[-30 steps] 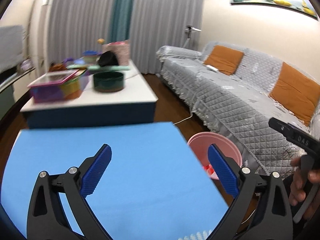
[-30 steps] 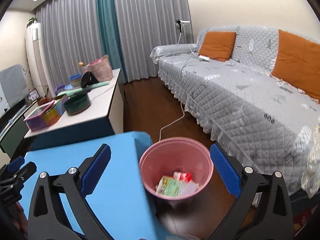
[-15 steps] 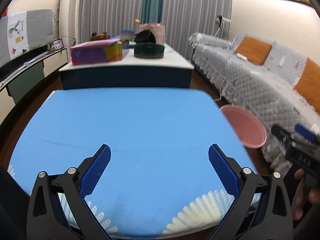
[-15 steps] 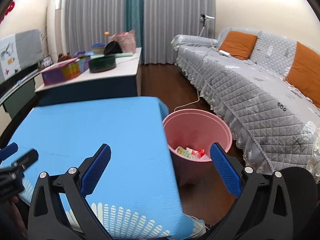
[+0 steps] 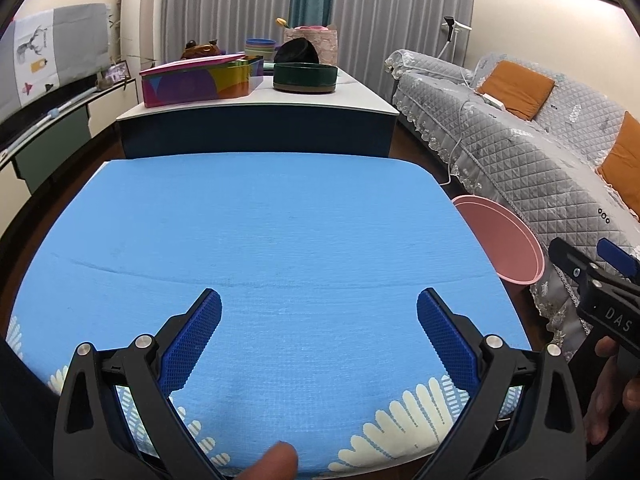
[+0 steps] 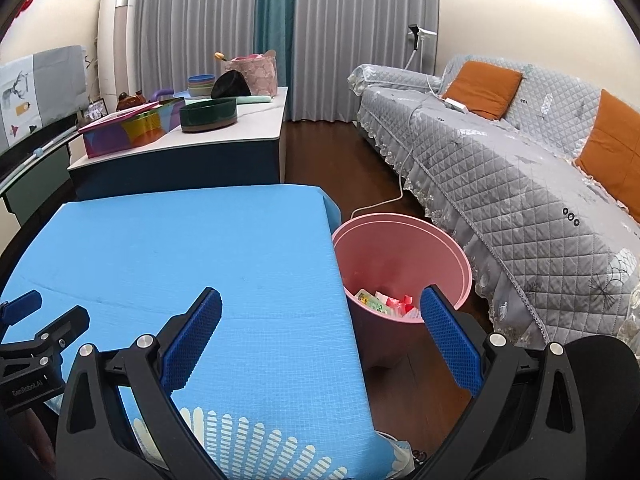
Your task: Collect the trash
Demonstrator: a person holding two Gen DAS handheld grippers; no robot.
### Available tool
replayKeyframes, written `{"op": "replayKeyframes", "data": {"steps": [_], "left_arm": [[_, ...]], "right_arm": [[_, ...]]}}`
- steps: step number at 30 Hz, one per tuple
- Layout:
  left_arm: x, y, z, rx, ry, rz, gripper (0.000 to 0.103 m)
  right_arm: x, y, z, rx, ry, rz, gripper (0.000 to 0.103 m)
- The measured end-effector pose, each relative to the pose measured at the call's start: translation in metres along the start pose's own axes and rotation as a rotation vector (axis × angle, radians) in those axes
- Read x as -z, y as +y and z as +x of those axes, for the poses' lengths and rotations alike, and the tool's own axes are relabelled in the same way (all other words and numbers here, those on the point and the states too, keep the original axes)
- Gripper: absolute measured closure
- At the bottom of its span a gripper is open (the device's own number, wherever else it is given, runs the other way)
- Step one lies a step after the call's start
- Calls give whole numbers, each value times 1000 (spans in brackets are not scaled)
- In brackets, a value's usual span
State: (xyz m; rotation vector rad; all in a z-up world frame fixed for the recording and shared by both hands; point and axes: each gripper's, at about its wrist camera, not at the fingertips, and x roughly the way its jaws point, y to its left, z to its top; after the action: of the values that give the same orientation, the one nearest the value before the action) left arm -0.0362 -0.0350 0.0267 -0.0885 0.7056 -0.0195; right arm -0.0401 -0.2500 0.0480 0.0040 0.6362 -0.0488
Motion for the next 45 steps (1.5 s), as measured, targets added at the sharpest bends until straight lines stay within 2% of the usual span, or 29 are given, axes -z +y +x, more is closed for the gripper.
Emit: {"op": "replayKeyframes", "data": {"steps": [45], "left_arm": [[1, -7, -2, 25, -13, 15, 8]], "right_arm": [[-1, -1, -1, 5, -3, -11, 5]]}}
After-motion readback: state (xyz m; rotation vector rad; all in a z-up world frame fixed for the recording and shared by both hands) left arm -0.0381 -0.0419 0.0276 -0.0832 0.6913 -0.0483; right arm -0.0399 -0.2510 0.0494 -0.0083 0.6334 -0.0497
